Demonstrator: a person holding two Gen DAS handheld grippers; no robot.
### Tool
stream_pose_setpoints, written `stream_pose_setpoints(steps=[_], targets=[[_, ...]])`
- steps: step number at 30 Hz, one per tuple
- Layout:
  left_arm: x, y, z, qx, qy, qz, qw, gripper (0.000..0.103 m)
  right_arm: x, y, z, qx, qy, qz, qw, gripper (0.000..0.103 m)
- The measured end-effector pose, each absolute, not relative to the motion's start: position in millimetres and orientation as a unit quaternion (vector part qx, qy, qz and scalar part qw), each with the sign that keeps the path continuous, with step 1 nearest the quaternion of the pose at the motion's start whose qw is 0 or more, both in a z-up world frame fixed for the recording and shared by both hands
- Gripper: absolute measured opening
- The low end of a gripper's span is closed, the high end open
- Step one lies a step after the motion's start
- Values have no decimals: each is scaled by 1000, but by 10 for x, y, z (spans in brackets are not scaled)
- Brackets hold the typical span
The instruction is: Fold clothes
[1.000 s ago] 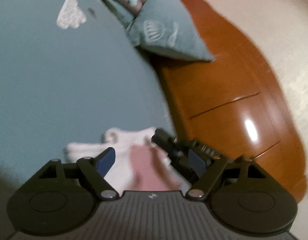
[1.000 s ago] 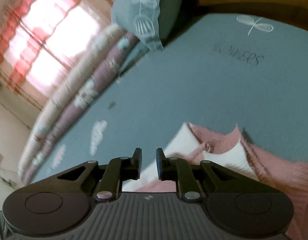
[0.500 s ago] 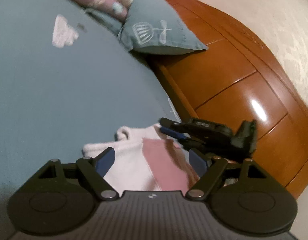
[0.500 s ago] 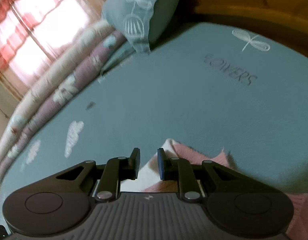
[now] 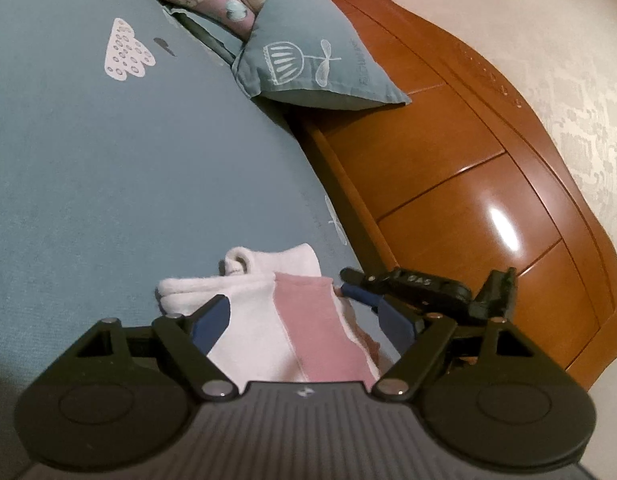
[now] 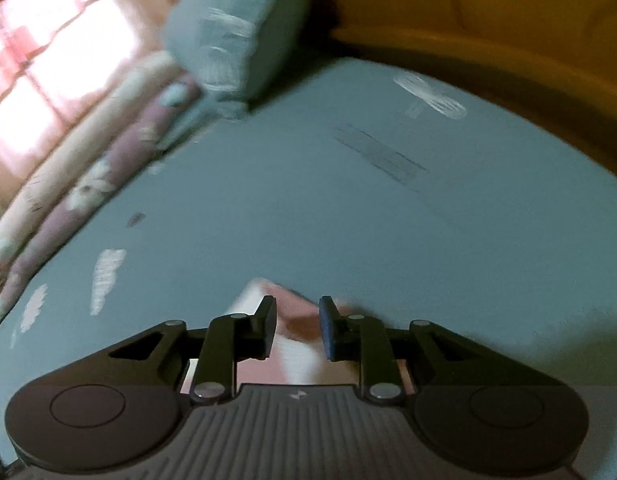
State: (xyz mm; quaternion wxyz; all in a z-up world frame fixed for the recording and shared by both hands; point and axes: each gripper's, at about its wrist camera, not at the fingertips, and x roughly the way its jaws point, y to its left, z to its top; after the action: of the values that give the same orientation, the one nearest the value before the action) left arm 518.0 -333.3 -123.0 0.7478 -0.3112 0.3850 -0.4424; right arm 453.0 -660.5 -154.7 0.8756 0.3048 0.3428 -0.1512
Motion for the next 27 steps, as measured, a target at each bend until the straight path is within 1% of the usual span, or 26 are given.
stream_pose_setpoints(steps=[2, 4, 7, 8, 10, 12, 15, 17, 18, 19, 20, 21, 22, 24, 27], targets=[[5168, -3348, -1222, -301, 383, -443, 752, 81, 4497, -6674, -1627, 304, 345, -184, 868, 27], [5163, -3343, -1218, -296, 380, -440, 758, 81, 4410, -6710, -1622, 315, 327, -200, 869, 27], [5172, -3321, -1219, -300, 380, -437, 758, 81, 4283, -6683, -1522, 336, 304, -170, 875, 27], [5172, -3317, -1220, -302, 380, -436, 758, 81, 4259, -6636, -1482, 333, 304, -157, 879, 29], [5166, -3315, -1217, -302, 380, -436, 758, 81, 4233, -6533, -1424, 328, 309, -128, 884, 32], [5153, -3327, -1211, -297, 379, -437, 759, 81, 4244, -6450, -1436, 316, 323, -112, 885, 32], [5130, -3335, -1193, -292, 374, -442, 761, 81, 4304, -6499, -1572, 302, 347, -144, 876, 32], [5122, -3336, -1184, -286, 370, -444, 765, 81, 4284, -6633, -1633, 324, 343, -159, 867, 25], [5120, -3335, -1178, -281, 369, -442, 768, 81, 4233, -6702, -1628, 348, 333, -161, 861, 25], [5119, -3336, -1173, -277, 369, -439, 771, 81, 4185, -6737, -1593, 357, 325, -167, 859, 26], [5117, -3338, -1168, -272, 369, -437, 774, 81, 4135, -6740, -1540, 352, 322, -172, 862, 32], [5115, -3345, -1165, -269, 369, -437, 774, 81, 4081, -6736, -1487, 342, 321, -174, 866, 34], [5114, -3355, -1163, -268, 372, -440, 773, 81, 4027, -6733, -1433, 333, 320, -176, 869, 35], [5100, -3385, -1154, -262, 375, -447, 769, 85, 3922, -6723, -1387, 344, 320, -158, 868, 35], [5063, -3435, -1140, -242, 374, -458, 769, 85, 3836, -6735, -1431, 341, 335, -163, 863, 37]])
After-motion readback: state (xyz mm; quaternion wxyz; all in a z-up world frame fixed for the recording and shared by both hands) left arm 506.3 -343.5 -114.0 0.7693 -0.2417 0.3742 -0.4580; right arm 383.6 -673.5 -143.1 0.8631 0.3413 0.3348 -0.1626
